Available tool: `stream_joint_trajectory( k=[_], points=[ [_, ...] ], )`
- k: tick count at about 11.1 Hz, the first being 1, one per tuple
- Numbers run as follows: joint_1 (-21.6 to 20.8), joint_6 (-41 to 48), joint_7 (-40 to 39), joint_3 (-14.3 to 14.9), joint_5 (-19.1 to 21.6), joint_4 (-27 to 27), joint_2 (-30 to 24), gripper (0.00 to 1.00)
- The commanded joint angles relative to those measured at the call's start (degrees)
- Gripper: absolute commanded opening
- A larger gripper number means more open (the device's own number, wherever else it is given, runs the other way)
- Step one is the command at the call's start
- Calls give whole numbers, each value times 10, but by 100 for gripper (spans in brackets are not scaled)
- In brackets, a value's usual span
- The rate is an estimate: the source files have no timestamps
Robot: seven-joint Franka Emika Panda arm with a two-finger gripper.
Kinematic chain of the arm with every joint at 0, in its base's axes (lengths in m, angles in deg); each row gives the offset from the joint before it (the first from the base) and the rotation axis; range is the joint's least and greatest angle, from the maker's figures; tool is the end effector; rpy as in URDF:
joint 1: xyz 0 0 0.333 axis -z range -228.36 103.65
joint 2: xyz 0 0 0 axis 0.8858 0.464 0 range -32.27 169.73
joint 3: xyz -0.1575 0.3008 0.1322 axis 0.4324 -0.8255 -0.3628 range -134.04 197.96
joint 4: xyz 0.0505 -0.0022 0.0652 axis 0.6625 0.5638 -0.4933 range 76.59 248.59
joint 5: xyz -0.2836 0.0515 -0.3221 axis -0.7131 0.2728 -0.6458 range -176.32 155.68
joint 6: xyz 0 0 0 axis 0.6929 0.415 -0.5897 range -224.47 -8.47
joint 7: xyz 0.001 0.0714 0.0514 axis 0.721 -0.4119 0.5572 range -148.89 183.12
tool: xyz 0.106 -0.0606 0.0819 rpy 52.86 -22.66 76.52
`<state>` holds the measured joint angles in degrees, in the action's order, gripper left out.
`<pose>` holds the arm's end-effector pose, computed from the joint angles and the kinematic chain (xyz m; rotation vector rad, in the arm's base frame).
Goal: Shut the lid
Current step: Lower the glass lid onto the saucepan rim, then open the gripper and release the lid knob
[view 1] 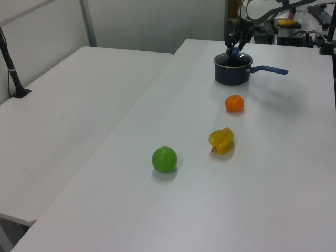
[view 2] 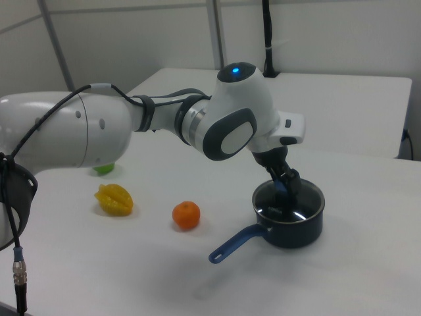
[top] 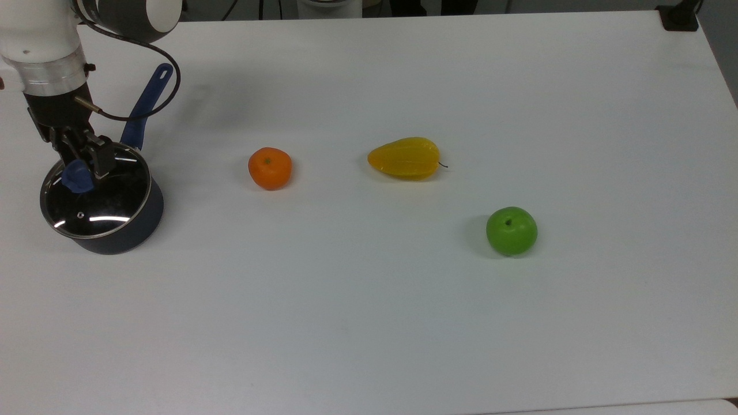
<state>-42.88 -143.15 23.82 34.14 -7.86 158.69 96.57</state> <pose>0.7431 -0.2874 0.4114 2.9698 -0.7768 0.5337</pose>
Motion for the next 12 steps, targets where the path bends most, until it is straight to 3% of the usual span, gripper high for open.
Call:
stream_joint_trajectory(
  k=[1,2,3,7,9,12],
  points=[
    [3,3,-16,-4,6,13,-14,77],
    [3,4,-15,-4,6,13,-14,95],
    [3,5,-14,-4,6,13,-14,100],
    [-8,7,-13,-8,-15,8,-34,100],
    [-48,9,-5,-9,-57,11,-51,100],
    [-102,84,-5,-9,-84,11,-99,100]
  ],
)
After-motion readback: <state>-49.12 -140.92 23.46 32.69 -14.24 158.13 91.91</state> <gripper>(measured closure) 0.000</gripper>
